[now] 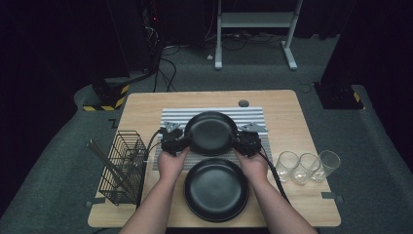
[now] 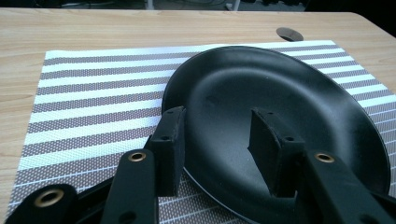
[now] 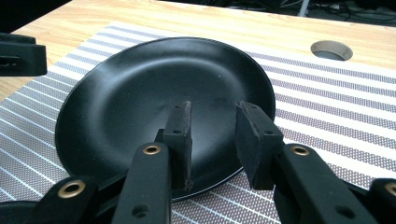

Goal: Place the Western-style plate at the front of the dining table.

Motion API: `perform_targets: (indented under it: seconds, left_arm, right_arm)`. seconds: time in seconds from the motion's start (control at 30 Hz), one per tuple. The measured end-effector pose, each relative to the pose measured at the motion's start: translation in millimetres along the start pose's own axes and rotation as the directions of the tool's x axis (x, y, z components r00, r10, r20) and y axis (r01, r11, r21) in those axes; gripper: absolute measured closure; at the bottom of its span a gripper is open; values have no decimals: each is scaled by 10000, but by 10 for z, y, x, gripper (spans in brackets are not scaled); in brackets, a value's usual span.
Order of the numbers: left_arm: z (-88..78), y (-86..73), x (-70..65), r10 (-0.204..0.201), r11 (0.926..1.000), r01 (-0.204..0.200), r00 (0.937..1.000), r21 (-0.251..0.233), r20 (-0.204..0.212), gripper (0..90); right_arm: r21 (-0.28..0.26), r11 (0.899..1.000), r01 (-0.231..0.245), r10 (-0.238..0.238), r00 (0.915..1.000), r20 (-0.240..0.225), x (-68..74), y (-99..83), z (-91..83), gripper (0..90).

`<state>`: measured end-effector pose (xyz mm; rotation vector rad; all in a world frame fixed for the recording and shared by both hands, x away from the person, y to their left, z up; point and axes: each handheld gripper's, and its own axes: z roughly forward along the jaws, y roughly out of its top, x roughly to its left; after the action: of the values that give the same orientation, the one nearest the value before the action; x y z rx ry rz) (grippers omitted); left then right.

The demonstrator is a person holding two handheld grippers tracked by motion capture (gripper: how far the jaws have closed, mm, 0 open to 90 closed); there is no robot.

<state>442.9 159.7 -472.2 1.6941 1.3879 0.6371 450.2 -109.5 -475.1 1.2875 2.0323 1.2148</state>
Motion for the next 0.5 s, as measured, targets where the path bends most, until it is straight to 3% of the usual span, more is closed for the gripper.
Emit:
perform_targets:
  seconds: [0.37,0.5]
  left_arm:
    - [-82,-89,-57,398,9991,-395,9987,-123,304,525]
    - [-104,-137,-84,351,9993,-346,9987,-156,369,531]
  right_arm:
    - [-89,9988,485,-486,9987,-137,93,-80,-93,684]
    - [-181,9981,584,-592,9973,-445,132,-112,-139,693]
